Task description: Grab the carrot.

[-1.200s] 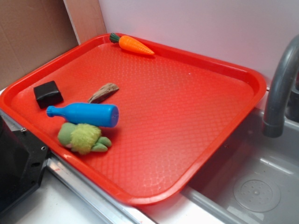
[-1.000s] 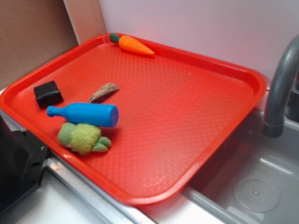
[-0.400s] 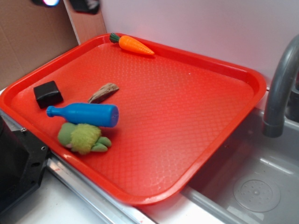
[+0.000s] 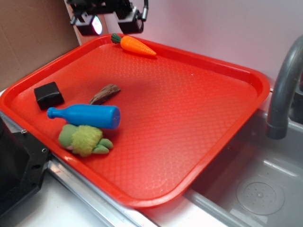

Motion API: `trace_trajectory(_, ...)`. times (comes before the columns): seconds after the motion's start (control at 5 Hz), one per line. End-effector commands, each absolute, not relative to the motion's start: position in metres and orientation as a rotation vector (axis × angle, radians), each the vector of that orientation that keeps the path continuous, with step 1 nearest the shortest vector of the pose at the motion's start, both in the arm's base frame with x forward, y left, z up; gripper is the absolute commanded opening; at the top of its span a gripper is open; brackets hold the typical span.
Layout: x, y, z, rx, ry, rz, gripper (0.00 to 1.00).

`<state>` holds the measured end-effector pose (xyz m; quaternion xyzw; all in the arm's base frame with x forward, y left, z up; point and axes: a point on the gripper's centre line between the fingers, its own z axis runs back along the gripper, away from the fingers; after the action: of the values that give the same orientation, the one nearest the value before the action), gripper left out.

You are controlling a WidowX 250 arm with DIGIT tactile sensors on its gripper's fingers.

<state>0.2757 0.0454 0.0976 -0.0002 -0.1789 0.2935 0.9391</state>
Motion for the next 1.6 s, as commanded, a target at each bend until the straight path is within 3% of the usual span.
trace_trajectory(0.0, 0.310, 0.077, 0.093, -0.001, -0.432, 0.660, 1.00)
trace_trajectory(0.4, 0.317, 0.095, 0.093, -0.025, -0.480, 0.659, 1.00)
trace_trajectory(1.0, 0.317, 0.095, 0.093, -0.025, -0.480, 0.659, 1.00)
trace_trajectory(1.2, 0.318, 0.097, 0.088, 0.041, -0.525, 0.643, 1.00)
trace_trajectory(1.4, 0.324, 0.101, 0.083, 0.051, -0.531, 0.630, 1.00)
